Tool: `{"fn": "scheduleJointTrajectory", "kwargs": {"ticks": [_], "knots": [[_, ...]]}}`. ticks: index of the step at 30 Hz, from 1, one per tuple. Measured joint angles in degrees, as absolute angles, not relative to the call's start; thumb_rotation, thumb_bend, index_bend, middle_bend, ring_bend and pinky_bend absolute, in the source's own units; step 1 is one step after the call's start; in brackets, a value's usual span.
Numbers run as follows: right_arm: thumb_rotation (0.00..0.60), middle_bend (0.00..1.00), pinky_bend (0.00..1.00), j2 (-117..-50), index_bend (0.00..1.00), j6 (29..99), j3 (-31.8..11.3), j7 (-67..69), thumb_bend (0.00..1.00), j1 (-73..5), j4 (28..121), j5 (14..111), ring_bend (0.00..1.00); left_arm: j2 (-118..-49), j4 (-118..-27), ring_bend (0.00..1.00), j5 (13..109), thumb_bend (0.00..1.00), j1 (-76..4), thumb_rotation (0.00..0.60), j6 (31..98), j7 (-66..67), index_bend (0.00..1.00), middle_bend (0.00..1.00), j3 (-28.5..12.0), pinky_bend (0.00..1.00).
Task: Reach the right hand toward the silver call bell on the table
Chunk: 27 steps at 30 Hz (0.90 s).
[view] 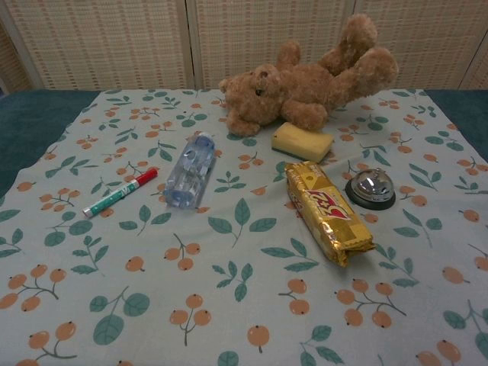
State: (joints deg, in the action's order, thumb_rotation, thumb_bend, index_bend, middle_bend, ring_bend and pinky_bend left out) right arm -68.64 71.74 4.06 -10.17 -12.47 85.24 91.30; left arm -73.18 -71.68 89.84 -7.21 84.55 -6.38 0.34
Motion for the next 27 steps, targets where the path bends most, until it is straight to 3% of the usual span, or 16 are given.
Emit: {"fn": "scheduleJointTrajectory", "kwargs": {"ticks": [10, 17, 27], "knots": [[0.600, 0.00, 0.10, -70.2, 0.00, 72.4, 3.6, -10.0, 1.00, -13.0, 82.5, 92.7, 0.00, -73.2, -71.7, 0.17, 89.9, 0.48, -7.3, 0.600, 84.6, -6.4, 0.31, 0.24, 0.3, 0.42], [0.600, 0.00, 0.11, -76.4, 0.00, 72.9, 1.9, -4.8, 1.00, -16.4, 72.1, 95.4, 0.00, -72.9, -72.2, 0.17, 89.2, 0.48, -7.0, 0.600, 84.9, -6.6, 0.31, 0.24, 0.0, 0.42], [0.600, 0.00, 0.07, -87.3, 0.00, 63.1, 0.1, 8.7, 1.00, -28.3, 54.7, 97.7, 0.00, -72.9, -72.4, 0.17, 88.6, 0.48, -7.0, 0.600, 84.2, -6.5, 0.31, 0.25, -0.1, 0.42]]}}
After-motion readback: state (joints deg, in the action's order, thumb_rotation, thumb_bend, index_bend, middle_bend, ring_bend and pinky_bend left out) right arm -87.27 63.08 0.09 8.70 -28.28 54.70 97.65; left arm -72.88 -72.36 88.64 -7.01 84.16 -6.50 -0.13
